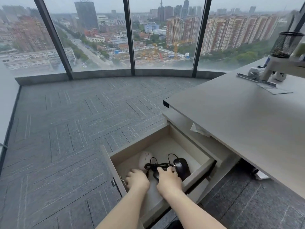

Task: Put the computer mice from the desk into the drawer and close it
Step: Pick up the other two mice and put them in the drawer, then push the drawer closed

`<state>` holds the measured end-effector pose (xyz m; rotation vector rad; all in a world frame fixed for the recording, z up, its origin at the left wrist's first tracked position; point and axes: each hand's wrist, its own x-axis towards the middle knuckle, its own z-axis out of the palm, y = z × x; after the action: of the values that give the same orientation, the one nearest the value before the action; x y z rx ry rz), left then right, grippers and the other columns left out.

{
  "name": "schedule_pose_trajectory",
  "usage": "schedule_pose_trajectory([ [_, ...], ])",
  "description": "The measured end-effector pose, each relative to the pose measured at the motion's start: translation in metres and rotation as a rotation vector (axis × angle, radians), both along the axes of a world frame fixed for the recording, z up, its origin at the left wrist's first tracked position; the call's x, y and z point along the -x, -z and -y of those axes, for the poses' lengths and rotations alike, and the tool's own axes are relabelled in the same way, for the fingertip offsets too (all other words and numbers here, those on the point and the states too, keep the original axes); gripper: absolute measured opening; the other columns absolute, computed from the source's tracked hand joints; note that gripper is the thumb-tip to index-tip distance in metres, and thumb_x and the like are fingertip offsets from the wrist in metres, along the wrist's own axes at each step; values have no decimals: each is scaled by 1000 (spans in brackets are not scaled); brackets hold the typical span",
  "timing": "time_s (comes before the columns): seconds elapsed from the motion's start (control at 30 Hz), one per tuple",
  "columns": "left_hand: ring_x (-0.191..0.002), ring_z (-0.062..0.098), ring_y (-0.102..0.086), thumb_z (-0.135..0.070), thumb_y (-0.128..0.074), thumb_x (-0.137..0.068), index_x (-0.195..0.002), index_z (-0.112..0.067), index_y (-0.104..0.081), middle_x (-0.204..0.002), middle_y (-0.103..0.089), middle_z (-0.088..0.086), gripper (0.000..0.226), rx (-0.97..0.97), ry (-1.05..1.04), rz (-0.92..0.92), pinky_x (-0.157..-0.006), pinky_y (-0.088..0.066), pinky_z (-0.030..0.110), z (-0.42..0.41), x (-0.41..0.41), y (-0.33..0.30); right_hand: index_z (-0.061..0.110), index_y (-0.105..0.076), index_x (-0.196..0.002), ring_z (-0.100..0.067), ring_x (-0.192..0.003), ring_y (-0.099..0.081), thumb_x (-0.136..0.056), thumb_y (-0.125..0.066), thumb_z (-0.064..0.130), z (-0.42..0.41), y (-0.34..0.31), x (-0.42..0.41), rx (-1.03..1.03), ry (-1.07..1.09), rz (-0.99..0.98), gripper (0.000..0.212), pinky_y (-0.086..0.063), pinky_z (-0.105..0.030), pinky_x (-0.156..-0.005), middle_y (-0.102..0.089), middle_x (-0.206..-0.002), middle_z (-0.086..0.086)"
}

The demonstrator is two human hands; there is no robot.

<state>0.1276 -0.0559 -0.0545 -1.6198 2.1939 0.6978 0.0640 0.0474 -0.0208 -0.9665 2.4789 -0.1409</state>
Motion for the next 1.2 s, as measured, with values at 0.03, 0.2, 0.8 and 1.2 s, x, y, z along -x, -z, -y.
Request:
schedule_pose_trajectory([
  [0.03, -131, 38, -36, -23, -53, -79, -143, -1, -31, -143, -36, 20, 71, 0, 10, -1, -103, -40, 46, 3, 2, 6, 27, -34, -139, -37, -127, -46, -88, -55, 18, 3, 2, 1, -37, -7, -7, 56, -45, -44, -97, -38, -144, -16],
  [0.2, -137, 36, -34, -27, -52, -87, -148, 9, -13, -152, -27, 20, 81, 63, -10, -41, -106, -37, 41, -1, 2, -21, 30, -19, -150, -35, -127, -49, -88, -59, 41, 1, 3, 3, -76, -30, 13, 74, -46, -43, -95, -41, -146, -15],
  [0.8, -120, 27, -54, -27, -46, -91, -135, -11, -50, -137, -56, 10, 47, 225, -386, -822, -96, -45, 41, -26, -139, -86, 25, -68, -90, -7, -75, -63, -85, -52, 60, -105, -25, -86, 669, -63, 225, 39, -55, -31, -71, -69, -81, 10],
  [1.2, -94, 22, -62, -33, -43, -96, -103, -12, -65, -105, -67, 8, 32, -492, -712, -1190, -85, -48, 36, -62, -135, -50, 25, -62, -97, -11, -88, -64, -80, -69, 45, -106, -8, -126, 555, -14, 205, 27, -53, -28, -77, -69, -97, 8],
])
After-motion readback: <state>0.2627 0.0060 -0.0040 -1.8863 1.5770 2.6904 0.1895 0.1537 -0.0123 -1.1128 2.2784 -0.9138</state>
